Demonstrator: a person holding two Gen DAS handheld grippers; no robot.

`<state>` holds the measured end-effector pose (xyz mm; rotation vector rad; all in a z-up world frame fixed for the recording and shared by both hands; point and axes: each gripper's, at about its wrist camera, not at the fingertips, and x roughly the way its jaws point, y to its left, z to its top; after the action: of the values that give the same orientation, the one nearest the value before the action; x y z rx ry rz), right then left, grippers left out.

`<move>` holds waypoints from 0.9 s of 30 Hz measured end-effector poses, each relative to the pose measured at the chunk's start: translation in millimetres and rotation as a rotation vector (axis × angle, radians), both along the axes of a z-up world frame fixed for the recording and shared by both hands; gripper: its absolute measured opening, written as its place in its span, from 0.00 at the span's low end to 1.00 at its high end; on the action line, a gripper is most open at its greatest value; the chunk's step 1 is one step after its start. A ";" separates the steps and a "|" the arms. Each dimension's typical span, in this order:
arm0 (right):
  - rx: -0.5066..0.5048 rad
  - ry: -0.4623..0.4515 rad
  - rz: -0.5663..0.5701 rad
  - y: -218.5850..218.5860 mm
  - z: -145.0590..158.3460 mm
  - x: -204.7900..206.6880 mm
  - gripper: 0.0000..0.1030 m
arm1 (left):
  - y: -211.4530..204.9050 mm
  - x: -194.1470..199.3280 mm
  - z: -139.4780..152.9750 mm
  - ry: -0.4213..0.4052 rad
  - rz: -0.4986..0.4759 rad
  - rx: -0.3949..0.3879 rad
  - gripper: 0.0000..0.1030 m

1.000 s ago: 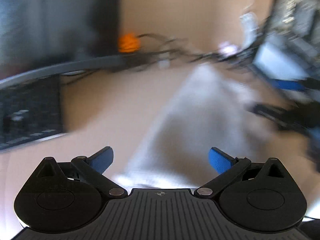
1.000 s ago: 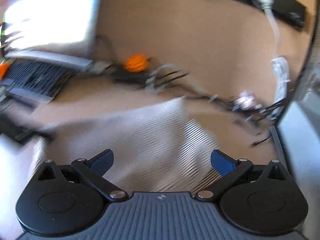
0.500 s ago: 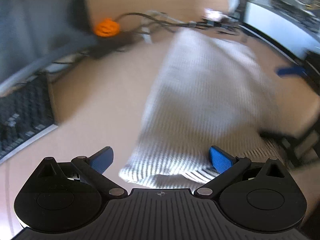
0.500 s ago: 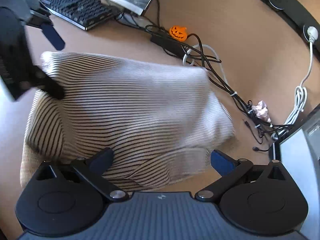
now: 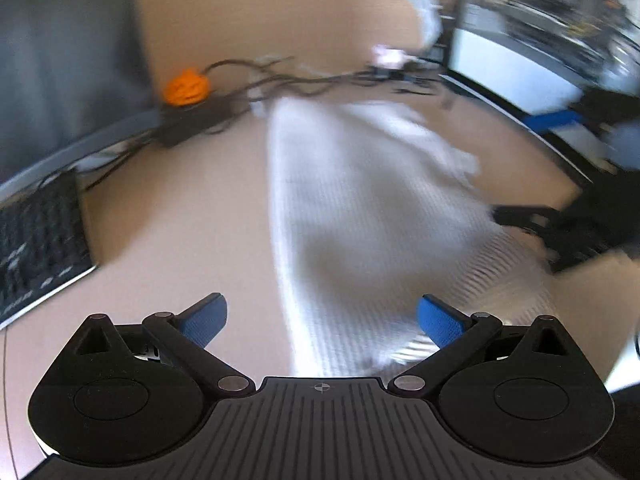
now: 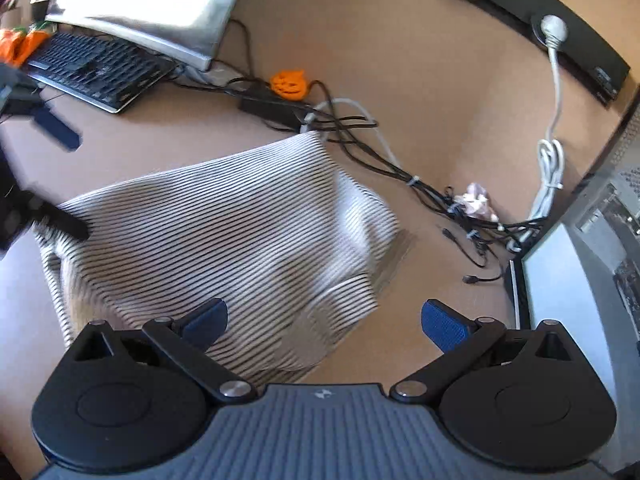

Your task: Fold clothes

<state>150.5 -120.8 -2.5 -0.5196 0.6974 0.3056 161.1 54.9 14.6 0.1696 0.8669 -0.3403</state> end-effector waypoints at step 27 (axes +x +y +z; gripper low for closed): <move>0.057 0.136 0.193 41.5 -13.1 -27.3 1.00 | 30.9 18.0 -7.3 0.096 0.002 -0.036 1.00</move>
<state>123.1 -79.3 -15.6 -0.5158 0.7691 0.5438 179.1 85.8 7.3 0.1198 0.9547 -0.3644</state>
